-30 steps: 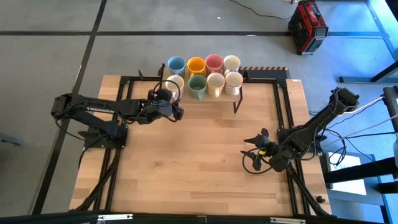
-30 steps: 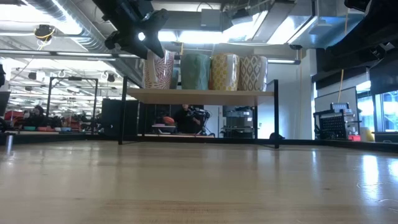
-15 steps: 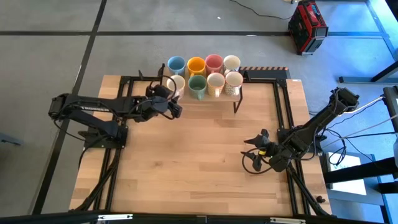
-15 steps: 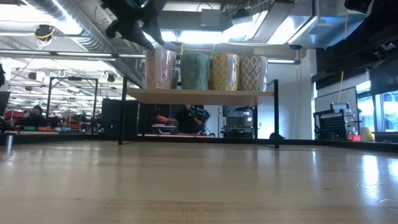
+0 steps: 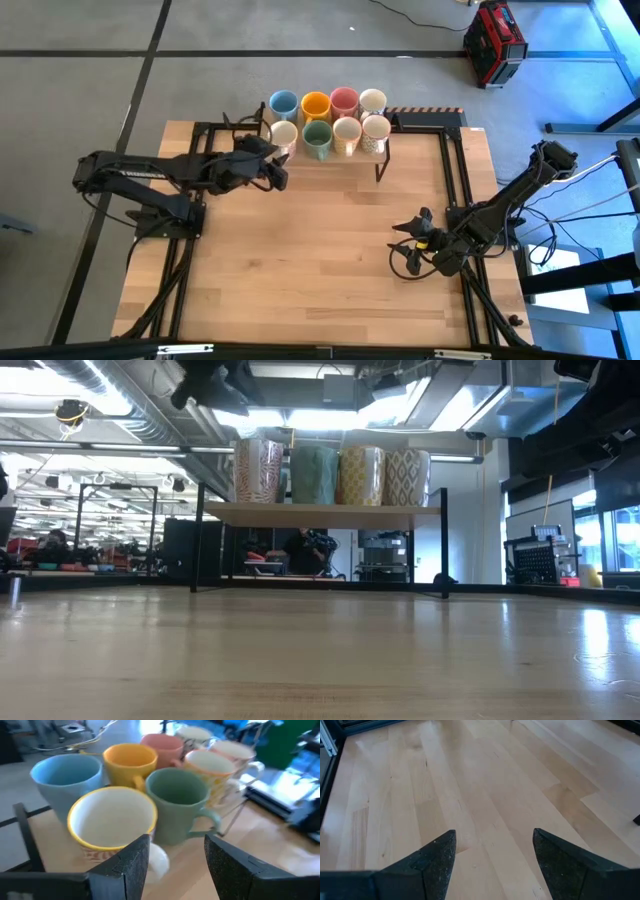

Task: Place coffee mugs
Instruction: Return to Home Position

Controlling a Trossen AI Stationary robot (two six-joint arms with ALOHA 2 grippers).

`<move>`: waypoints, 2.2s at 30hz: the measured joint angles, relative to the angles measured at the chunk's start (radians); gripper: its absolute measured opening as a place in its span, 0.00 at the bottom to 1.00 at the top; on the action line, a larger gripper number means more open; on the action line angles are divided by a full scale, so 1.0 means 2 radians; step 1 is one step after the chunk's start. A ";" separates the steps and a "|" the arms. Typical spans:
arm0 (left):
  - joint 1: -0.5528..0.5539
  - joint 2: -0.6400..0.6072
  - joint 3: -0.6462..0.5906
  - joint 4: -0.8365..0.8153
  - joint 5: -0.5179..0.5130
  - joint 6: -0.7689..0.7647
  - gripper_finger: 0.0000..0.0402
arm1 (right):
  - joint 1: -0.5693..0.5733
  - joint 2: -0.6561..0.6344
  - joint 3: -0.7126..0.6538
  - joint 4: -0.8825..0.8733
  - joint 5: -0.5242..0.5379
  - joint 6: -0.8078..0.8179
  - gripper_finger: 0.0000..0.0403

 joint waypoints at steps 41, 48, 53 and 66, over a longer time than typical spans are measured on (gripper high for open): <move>-0.088 -0.295 -0.198 0.060 0.287 0.152 0.02 | -0.171 -0.080 0.089 0.093 -0.115 -0.167 0.02; -0.088 -0.348 -0.230 0.063 0.279 0.145 0.02 | -0.208 -0.144 0.033 0.136 -0.157 -0.184 0.03; -0.088 -0.358 -0.232 0.059 0.280 0.145 0.02 | -0.210 -0.182 -0.010 0.155 -0.117 -0.184 0.02; -0.088 -0.382 -0.253 0.063 0.267 0.184 0.02 | -0.210 -0.199 -0.029 0.153 -0.089 -0.229 0.06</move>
